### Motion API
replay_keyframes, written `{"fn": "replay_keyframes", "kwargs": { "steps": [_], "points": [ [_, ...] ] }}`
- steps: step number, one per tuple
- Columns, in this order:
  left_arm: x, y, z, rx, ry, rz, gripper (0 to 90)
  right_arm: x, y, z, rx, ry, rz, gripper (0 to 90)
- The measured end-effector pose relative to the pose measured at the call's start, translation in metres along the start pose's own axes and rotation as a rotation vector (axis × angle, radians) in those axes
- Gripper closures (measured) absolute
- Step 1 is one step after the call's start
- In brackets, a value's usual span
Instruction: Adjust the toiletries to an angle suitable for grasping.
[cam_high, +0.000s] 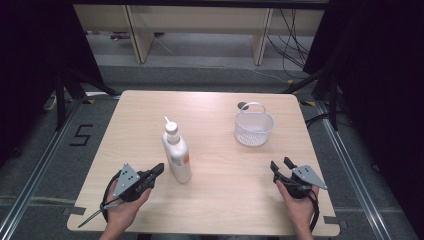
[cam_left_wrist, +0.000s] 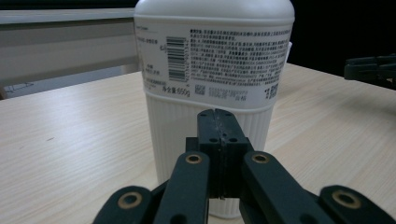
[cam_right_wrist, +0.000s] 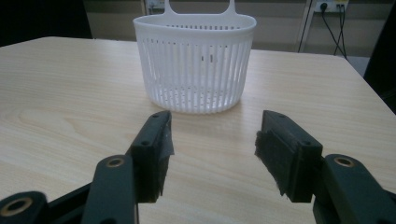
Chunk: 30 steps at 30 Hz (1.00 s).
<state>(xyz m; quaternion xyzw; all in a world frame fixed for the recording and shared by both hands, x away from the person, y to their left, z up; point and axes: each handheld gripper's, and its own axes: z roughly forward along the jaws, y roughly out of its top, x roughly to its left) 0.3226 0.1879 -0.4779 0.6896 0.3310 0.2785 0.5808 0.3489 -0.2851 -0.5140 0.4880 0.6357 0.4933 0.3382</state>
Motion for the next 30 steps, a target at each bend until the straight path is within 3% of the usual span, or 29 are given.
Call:
{"fn": "replay_keyframes", "kwargs": {
  "steps": [1,6,7,8,10,12,13,15,30],
  "points": [
    [0.000,0.001,0.002,-0.007,-0.005,0.002,89.9,-0.002,0.000,0.000,-0.004,-0.003,-0.026,44.8],
    [-0.001,0.004,0.006,-0.004,-0.012,0.008,89.9,-0.001,0.000,0.000,0.005,0.001,-0.020,44.7],
    [0.000,0.004,0.009,-0.022,-0.026,0.020,89.9,-0.001,0.000,0.000,0.003,-0.004,-0.024,44.7],
    [-0.001,0.005,0.009,-0.002,-0.020,0.017,89.9,-0.002,0.001,0.000,-0.002,-0.007,-0.038,44.6],
    [-0.001,0.005,0.012,-0.013,-0.034,0.019,89.9,-0.002,0.001,0.000,-0.002,-0.006,-0.033,44.6],
    [-0.001,0.006,0.012,0.007,-0.034,0.028,89.9,0.001,0.000,0.000,-0.001,-0.006,0.009,44.5],
    [-0.002,0.005,0.014,-0.007,-0.044,0.013,89.9,0.001,0.000,0.000,0.000,-0.006,0.009,44.5],
    [-0.003,0.005,0.014,0.009,-0.038,0.023,89.9,-0.001,0.000,0.000,-0.001,-0.008,-0.024,44.4],
    [-0.006,0.009,0.024,0.024,-0.052,0.029,89.9,-0.001,0.000,0.001,-0.008,0.001,-0.024,44.3]
  ]
}}
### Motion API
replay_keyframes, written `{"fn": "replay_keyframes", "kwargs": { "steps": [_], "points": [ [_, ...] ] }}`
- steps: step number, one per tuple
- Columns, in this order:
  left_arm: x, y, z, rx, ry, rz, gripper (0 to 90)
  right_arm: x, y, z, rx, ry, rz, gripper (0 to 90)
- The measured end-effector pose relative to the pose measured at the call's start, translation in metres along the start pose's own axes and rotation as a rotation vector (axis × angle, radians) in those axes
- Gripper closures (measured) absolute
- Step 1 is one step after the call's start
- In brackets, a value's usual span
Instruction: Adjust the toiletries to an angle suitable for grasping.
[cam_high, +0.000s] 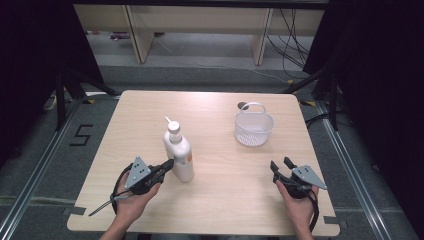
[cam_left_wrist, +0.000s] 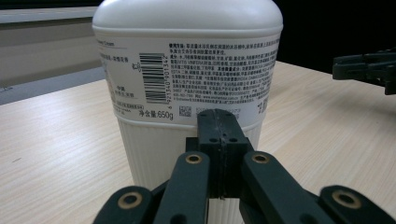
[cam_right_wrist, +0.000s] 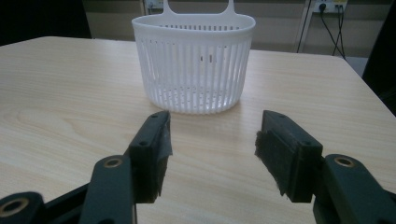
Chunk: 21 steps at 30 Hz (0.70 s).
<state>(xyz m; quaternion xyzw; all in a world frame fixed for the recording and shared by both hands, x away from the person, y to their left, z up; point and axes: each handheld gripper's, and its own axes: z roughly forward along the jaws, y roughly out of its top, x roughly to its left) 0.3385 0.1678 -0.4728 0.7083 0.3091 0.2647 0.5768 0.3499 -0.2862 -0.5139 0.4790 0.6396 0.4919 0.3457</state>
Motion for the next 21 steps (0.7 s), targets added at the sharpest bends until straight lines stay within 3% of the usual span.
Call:
{"fn": "replay_keyframes", "kwargs": {
  "steps": [21],
  "points": [
    [-0.009,0.007,0.027,0.013,-0.023,0.015,89.9,0.000,0.000,0.000,-0.001,0.000,-0.007,44.3]
  ]
}}
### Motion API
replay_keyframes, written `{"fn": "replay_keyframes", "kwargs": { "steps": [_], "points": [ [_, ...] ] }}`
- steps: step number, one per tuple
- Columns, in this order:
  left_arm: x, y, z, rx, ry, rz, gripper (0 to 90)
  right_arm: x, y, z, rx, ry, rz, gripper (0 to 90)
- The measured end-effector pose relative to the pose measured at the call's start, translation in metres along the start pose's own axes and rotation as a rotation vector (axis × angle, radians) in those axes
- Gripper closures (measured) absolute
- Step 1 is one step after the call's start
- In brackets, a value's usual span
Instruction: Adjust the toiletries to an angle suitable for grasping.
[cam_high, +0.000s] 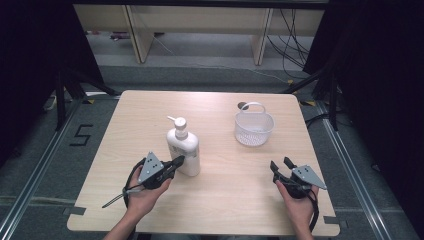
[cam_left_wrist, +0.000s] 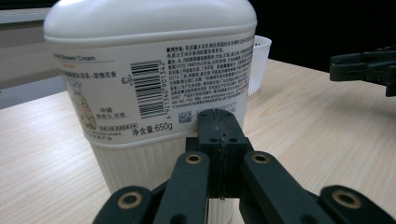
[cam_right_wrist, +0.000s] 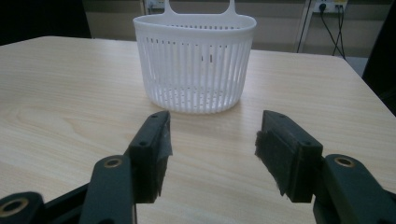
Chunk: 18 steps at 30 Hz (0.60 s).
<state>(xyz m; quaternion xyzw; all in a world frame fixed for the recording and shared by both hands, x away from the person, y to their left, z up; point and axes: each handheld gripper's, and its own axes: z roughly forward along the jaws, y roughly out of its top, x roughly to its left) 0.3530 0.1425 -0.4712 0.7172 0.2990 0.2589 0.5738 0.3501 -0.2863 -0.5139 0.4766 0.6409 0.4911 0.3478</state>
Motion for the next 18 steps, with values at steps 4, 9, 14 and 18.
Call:
{"fn": "replay_keyframes", "kwargs": {
  "steps": [4,9,14,18],
  "points": [
    [-0.002,0.002,0.005,0.003,-0.004,0.001,89.9,0.000,0.000,0.000,0.002,-0.003,-0.003,44.3],
    [-0.004,0.003,0.014,0.001,-0.006,0.007,89.9,0.000,0.000,0.001,-0.014,0.005,0.003,44.2],
    [-0.004,0.004,0.017,0.002,-0.005,0.004,89.8,0.000,0.000,0.000,-0.003,-0.005,-0.003,44.2],
    [-0.004,0.005,0.020,0.009,0.001,0.010,89.9,0.000,0.000,0.001,-0.010,0.000,0.003,44.1]
  ]
}}
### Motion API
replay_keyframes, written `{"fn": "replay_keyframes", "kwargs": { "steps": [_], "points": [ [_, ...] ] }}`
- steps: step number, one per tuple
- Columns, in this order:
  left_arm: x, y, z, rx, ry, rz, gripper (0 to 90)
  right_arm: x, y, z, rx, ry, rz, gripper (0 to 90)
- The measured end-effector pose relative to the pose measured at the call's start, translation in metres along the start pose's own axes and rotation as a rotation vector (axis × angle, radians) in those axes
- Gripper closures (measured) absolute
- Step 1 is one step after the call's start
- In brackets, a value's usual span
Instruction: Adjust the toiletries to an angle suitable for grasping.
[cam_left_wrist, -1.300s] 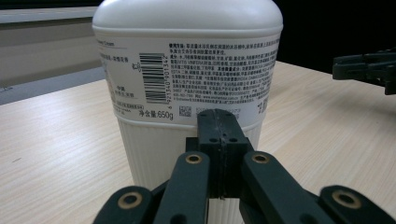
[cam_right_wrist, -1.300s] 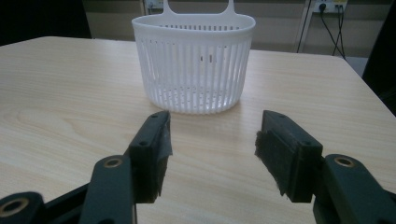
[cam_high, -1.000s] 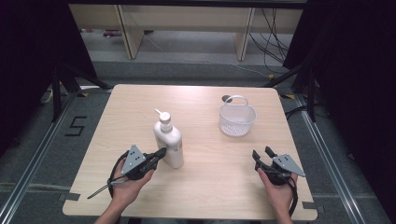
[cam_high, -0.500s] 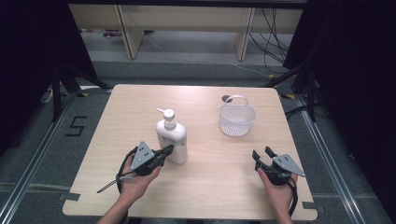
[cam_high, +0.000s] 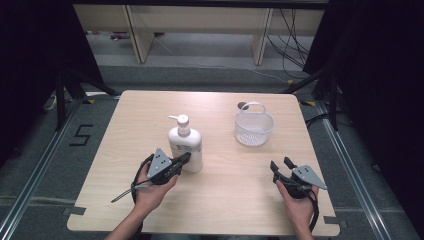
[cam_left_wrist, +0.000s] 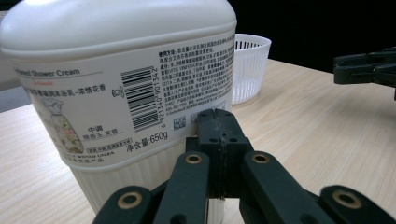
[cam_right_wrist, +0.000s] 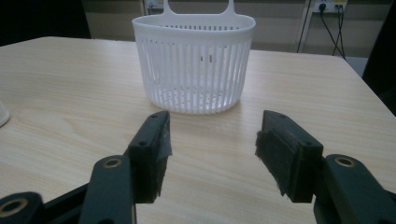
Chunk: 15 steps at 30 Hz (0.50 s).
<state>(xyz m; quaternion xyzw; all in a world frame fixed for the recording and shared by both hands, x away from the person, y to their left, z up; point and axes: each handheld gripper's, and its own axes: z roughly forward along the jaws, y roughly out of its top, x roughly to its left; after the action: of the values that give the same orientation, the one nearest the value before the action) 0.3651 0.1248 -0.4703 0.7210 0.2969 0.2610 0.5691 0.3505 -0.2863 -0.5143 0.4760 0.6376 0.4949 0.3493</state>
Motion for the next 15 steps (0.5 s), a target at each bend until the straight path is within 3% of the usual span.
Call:
{"fn": "replay_keyframes", "kwargs": {
  "steps": [15],
  "points": [
    [0.000,0.001,0.010,0.003,0.006,-0.009,89.8,0.000,0.000,0.000,-0.004,0.001,-0.001,43.8]
  ]
}}
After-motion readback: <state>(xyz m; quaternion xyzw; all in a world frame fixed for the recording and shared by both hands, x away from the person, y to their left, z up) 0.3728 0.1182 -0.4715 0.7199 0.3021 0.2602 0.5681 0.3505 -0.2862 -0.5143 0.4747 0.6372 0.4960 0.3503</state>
